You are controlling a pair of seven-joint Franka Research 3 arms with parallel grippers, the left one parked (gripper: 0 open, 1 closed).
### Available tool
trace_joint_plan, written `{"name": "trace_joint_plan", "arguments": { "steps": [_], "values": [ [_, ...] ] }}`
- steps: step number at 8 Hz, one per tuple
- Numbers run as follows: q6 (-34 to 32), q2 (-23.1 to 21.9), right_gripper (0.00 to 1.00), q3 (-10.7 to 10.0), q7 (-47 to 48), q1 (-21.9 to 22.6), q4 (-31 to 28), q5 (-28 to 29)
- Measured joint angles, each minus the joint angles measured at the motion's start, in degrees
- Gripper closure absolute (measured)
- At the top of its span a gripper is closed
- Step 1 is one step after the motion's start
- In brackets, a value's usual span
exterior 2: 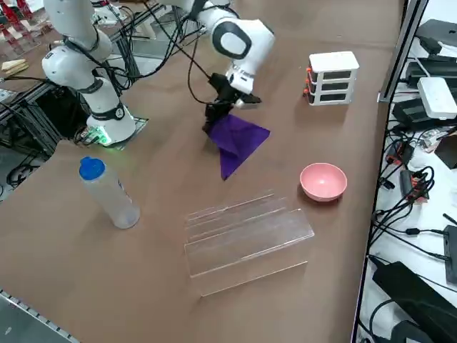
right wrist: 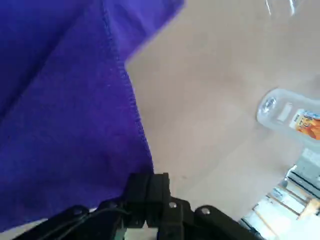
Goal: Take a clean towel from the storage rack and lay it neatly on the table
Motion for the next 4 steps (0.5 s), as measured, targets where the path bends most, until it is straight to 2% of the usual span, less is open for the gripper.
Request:
{"name": "trace_joint_plan", "arguments": {
  "steps": [2,4],
  "values": [
    [0.00,-3.57,0.98,-0.08,-4.59,-2.69,-5.36,0.08],
    [-0.11,-4.13,0.98,-0.09,-5.24,-3.90,-7.68,0.09]
  ]
}}
